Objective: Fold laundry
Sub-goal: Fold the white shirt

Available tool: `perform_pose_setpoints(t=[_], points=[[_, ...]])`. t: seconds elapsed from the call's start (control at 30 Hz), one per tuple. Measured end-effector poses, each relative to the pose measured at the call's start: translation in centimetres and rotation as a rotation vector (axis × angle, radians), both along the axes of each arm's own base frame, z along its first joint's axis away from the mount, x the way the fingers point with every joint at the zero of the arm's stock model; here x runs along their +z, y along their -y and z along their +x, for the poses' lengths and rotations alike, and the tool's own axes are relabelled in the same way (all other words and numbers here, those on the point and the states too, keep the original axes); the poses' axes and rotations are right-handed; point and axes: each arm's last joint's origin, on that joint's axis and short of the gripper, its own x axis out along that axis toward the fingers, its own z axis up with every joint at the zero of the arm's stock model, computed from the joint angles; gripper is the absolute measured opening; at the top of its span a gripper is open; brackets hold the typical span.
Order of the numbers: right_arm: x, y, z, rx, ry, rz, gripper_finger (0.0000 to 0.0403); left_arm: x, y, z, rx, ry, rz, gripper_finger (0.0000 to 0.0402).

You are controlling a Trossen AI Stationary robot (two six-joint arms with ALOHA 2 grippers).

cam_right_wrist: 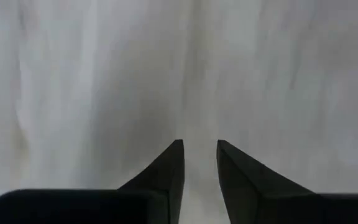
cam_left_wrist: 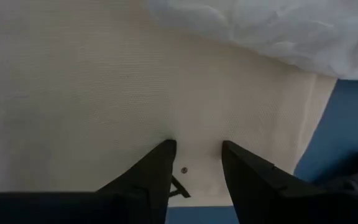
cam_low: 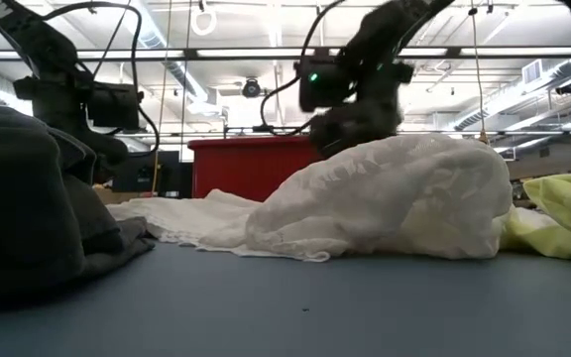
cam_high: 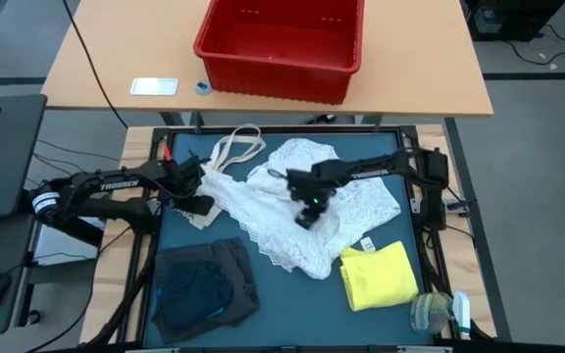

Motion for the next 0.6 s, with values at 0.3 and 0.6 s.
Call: perform_pose_setpoints(t=[0.3, 0.6], points=[[3.7, -3.4, -2.4, 0.194, -0.06, -0.142, 0.0091, 1.6, -0.7, 0.7, 0.062, -0.035, 0.051, 0.0113], [3.7, -0.2, 2.5, -0.088, 0.359, -0.252, 0.0091, 1.5, -1.4, -0.2, 0.134, -0.127, 0.119, 0.0078]])
